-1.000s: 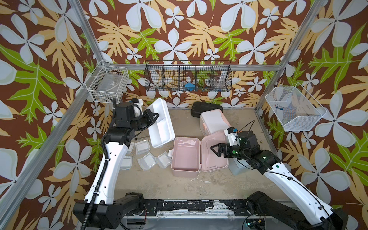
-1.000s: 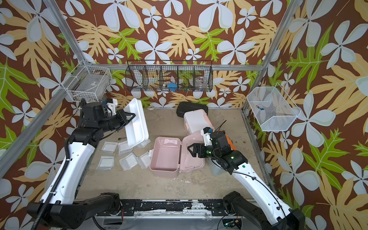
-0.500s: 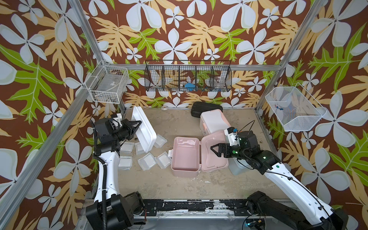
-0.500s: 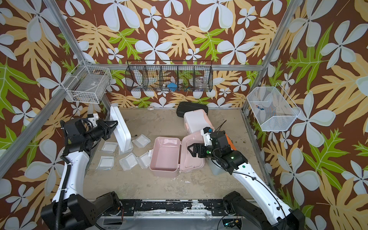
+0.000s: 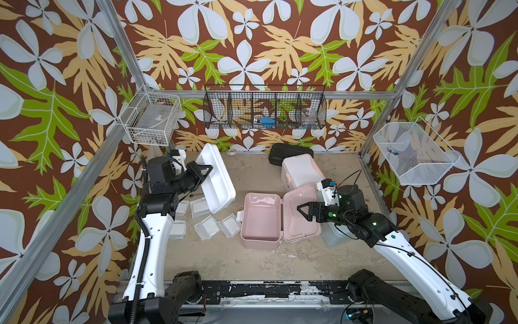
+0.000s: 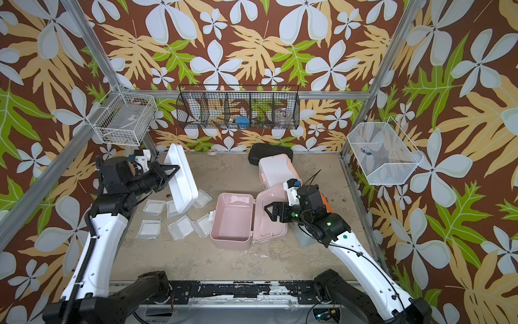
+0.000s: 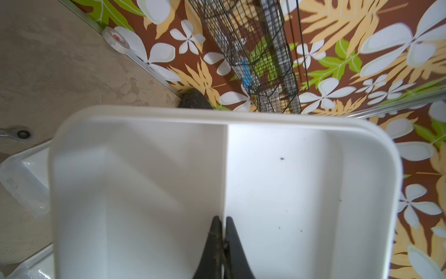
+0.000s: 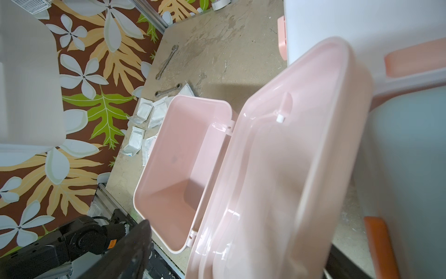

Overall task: Open first aid kits and take out gauze
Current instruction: Place the compartment layer in the first aid kit.

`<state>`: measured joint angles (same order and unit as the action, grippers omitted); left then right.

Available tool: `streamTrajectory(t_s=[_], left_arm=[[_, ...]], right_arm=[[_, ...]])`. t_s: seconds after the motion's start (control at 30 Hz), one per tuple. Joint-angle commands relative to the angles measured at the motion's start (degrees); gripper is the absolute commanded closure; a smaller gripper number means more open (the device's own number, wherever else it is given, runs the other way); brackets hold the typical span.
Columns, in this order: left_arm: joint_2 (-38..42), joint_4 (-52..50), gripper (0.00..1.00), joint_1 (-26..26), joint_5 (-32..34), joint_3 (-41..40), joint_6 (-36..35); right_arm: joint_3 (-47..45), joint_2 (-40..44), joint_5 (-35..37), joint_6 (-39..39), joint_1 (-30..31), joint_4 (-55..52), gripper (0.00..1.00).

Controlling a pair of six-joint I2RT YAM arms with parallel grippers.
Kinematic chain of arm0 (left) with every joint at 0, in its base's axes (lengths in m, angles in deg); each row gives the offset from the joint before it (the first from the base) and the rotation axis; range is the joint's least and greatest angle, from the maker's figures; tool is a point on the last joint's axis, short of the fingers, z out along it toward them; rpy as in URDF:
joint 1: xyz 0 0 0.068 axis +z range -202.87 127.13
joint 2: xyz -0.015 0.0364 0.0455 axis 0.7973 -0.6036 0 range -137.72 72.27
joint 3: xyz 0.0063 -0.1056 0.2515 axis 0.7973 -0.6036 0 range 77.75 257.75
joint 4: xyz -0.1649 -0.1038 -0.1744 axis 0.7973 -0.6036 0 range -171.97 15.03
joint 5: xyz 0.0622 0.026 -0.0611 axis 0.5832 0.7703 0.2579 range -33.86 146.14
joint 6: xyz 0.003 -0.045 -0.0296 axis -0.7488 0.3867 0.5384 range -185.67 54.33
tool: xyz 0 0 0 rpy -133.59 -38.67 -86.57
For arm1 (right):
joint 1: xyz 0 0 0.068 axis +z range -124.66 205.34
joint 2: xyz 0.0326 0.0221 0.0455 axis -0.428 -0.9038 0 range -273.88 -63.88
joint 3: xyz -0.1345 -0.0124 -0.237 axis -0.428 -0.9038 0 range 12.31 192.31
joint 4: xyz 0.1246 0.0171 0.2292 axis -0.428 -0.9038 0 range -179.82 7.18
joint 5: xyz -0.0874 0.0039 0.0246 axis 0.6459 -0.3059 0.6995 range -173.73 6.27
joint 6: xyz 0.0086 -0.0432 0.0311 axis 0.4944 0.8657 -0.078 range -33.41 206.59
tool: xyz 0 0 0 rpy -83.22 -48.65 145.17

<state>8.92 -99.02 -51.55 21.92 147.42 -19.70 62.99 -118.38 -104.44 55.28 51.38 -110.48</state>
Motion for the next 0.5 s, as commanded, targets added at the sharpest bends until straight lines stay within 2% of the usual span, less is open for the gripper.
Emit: streamTrajectory(t_s=[0.0, 0.1, 0.2, 0.47], left_arm=[[-1.2, -10.3, 1.0, -10.7, 19.4, 3.7, -5.2], [-3.6, -15.0, 1.0, -21.7, 30.3, 5.2, -5.7], [-6.6, -17.8, 1.0, -29.3, 37.9, 5.5, -5.3], [-15.9, -25.3, 1.0, -41.6, 49.5, 10.9, -4.0]], right_arm=[[-0.4, 0.5, 0.8, -0.3, 0.1, 0.9, 0.07], [-0.7, 0.6, 1.0, -0.4, 0.0, 1.0, 0.07], [-1.1, 0.6, 1.1, -0.6, 0.0, 1.3, 0.07], [-1.4, 0.9, 1.2, -0.5, 0.1, 1.1, 0.07]])
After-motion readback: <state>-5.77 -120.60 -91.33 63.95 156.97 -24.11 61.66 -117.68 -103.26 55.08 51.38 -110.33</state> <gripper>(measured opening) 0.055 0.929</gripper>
